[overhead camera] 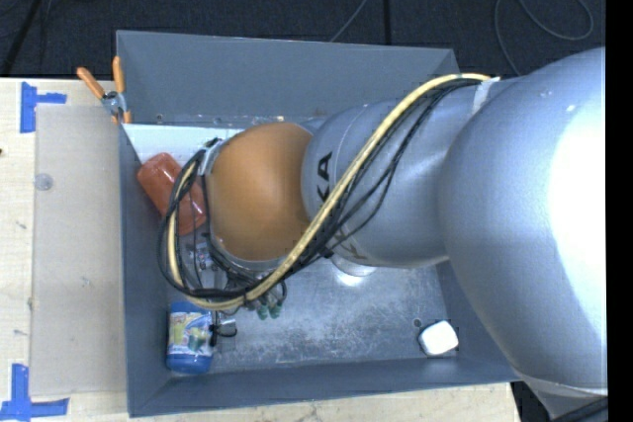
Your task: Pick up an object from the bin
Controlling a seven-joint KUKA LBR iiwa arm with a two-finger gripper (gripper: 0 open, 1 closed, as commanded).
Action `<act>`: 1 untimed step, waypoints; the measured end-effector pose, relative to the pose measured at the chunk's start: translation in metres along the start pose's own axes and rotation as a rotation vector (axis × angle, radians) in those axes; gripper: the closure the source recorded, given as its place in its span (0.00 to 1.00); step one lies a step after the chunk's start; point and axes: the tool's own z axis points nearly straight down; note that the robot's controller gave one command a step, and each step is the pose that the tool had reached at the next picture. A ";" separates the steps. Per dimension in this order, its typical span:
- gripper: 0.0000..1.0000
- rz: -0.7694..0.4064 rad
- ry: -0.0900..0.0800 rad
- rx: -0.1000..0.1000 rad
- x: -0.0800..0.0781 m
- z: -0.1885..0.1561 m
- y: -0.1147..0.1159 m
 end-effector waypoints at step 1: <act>0.00 -0.381 -0.001 -0.001 0.001 0.027 0.003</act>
Offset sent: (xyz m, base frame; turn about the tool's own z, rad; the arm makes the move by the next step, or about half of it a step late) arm -0.0155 0.0061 -0.0575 -0.4877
